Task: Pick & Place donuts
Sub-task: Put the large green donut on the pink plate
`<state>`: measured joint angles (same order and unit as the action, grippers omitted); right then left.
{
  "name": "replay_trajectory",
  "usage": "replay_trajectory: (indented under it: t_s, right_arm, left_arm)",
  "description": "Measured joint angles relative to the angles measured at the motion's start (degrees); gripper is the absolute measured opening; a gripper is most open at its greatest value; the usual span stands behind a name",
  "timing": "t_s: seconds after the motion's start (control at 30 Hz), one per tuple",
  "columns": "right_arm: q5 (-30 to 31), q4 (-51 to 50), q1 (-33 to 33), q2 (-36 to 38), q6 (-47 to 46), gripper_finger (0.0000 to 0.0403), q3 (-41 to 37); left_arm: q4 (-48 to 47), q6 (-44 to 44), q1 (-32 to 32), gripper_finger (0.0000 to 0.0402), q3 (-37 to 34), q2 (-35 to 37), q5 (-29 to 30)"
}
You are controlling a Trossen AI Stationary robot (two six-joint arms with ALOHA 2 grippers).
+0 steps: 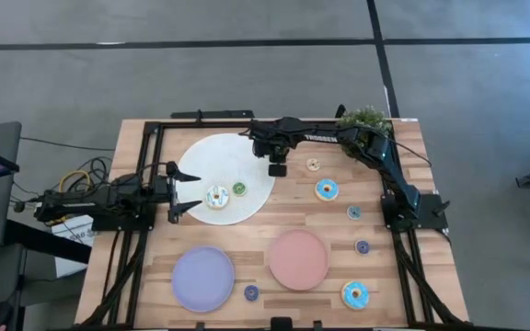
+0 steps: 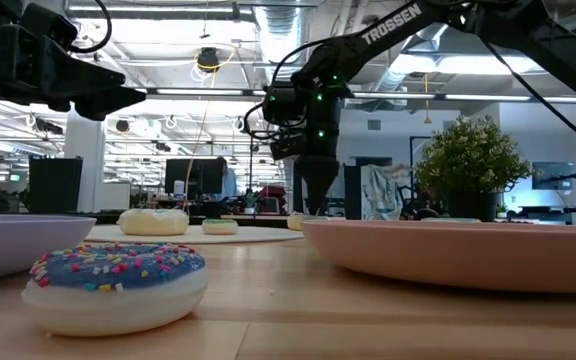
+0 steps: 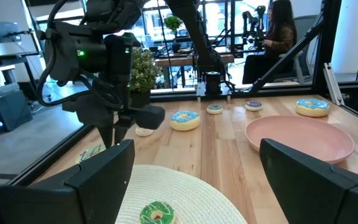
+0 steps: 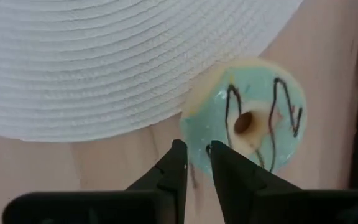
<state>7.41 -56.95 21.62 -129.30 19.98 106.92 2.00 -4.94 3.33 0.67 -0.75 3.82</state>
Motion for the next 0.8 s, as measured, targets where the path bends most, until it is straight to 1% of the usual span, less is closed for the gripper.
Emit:
replay_trajectory:
  t_s: [0.1, 0.3, 0.4, 0.47, 0.57, 0.6, 0.7, 0.73, 0.8]
  right_arm:
    - [-1.2, -1.6, 0.8, 0.5, -5.2, 0.0074, 0.0]
    - [-10.1, -7.7, 3.2, 3.3, -15.9, 0.0125, -0.9]
    - [-10.2, -6.1, 2.7, 7.0, -20.2, 0.0150, -5.1]
    - [-8.8, -5.4, 1.8, 10.4, -22.5, 0.0160, -10.0]
    - [-7.5, 2.7, 0.0, 17.7, -26.9, 0.0170, -20.6]
    - [-7.2, 6.8, -0.7, 20.6, -28.9, 0.0171, -24.8]
    - [-6.7, 22.9, -2.9, 28.7, -34.5, 0.0176, -37.9]
    - [-5.6, 29.4, -3.6, 30.9, -36.3, 0.0177, -42.2]
    - [-1.3, 44.5, -5.3, 34.0, -39.9, 0.0180, -50.0]
  left_arm:
    - [0.0, 0.0, 0.0, 0.0340, 0.0, 0.0, 0.0]
    - [0.0, 0.0, 0.0, 0.0340, 0.0, 0.0, 0.0]
    - [0.0, 0.0, 0.0, 0.0340, 0.0, 0.0, 0.0]
    - [0.0, 0.0, 0.0, 0.0340, 0.0, 0.0, 0.0]
    - [0.0, 0.0, 0.0, 0.0340, 0.0, 0.0, -0.1]
    - [0.0, 0.0, 0.0, 0.0340, 0.0, 0.0, -0.1]
    - [0.0, 0.0, 0.0, 0.0340, 0.0, 0.0, -0.1]
    - [0.0, 0.0, 0.0, 0.0340, 0.0, 0.0, -0.1]
    - [0.0, 0.0, 0.0, 0.0340, 0.0, 0.0, -0.1]
